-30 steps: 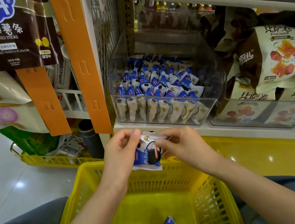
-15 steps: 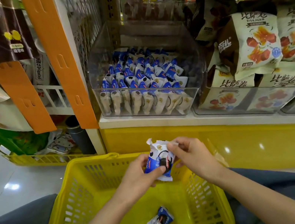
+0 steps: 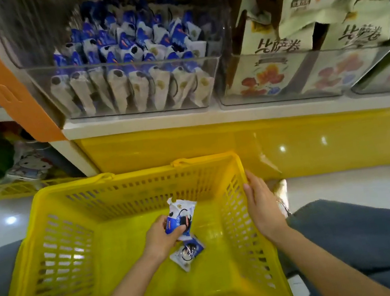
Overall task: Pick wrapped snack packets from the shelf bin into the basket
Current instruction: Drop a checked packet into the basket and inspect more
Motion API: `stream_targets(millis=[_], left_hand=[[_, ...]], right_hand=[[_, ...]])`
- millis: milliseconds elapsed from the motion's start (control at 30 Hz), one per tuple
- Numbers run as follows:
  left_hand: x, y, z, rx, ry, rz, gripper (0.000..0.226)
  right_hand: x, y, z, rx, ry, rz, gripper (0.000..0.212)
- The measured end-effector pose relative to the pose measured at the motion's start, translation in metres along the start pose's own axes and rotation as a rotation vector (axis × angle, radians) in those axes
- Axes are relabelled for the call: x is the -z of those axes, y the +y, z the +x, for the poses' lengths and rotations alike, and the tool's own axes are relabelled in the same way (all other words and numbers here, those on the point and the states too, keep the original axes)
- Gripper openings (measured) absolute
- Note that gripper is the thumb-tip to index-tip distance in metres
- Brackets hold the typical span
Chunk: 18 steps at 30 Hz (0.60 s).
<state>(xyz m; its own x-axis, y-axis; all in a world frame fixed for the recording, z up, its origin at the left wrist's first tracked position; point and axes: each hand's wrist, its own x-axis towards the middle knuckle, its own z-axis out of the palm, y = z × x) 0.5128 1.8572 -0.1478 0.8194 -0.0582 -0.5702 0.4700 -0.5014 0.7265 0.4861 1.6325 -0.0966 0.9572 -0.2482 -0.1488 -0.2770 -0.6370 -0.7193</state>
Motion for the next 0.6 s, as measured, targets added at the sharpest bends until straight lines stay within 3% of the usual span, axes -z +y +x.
stream_targets(millis=[233,600], left_hand=[[-0.023,-0.061,0.028,0.138,0.05,0.188,0.044],[-0.022,-0.084,0.055,0.172,-0.07,0.444,0.038]], right_hand=[[-0.006,0.008,0.003,-0.031,0.111,0.113,0.042],[-0.007,0.008,0.003,-0.103,0.104,0.213,0.042]])
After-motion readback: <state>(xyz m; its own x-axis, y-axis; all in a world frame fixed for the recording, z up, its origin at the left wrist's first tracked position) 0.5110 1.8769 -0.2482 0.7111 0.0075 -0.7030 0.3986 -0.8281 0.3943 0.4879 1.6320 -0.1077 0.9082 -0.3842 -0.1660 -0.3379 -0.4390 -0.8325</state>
